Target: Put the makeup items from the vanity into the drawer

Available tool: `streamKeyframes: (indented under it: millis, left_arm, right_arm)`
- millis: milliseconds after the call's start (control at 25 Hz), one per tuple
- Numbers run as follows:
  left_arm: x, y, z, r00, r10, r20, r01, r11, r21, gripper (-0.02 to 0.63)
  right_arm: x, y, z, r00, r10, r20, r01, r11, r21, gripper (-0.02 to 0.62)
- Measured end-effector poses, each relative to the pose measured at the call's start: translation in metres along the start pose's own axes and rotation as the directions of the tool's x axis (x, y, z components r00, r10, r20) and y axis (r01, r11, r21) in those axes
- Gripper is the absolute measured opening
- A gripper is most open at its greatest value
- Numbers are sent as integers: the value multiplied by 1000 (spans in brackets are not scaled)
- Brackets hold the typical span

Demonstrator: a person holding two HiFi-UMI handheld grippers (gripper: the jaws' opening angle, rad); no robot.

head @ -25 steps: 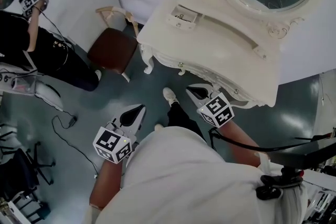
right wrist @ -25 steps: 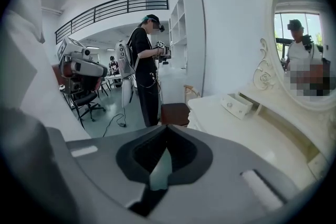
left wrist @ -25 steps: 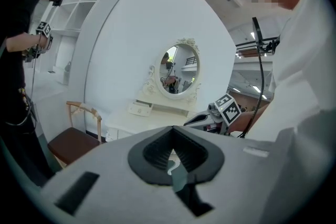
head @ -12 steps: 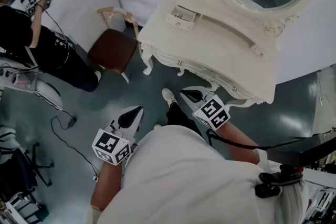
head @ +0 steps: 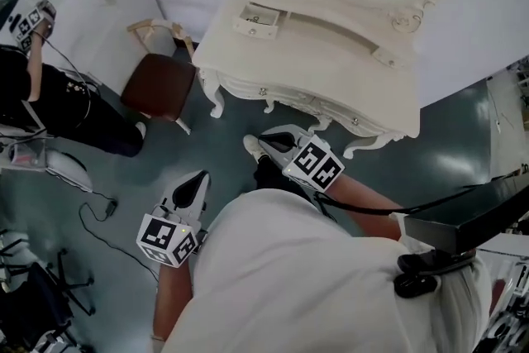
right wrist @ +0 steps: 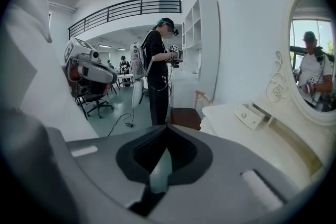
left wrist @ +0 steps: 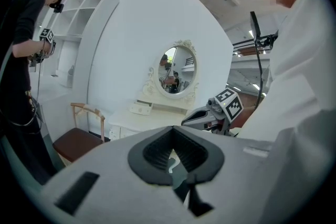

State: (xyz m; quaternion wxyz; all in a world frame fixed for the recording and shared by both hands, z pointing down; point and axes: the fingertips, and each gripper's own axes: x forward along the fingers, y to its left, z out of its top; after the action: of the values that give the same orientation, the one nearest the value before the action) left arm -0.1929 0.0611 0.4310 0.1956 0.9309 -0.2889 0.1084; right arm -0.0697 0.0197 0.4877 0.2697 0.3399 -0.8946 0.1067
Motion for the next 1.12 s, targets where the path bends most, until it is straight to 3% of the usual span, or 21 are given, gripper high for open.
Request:
streamKeyframes:
  millis: [1120]
  left_arm:
    - [21, -14, -8, 999, -40, -29, 40, 999, 9, -3]
  right_arm:
    - [-11, 0, -10, 1000, -2, 3, 2, 1000, 0, 0]
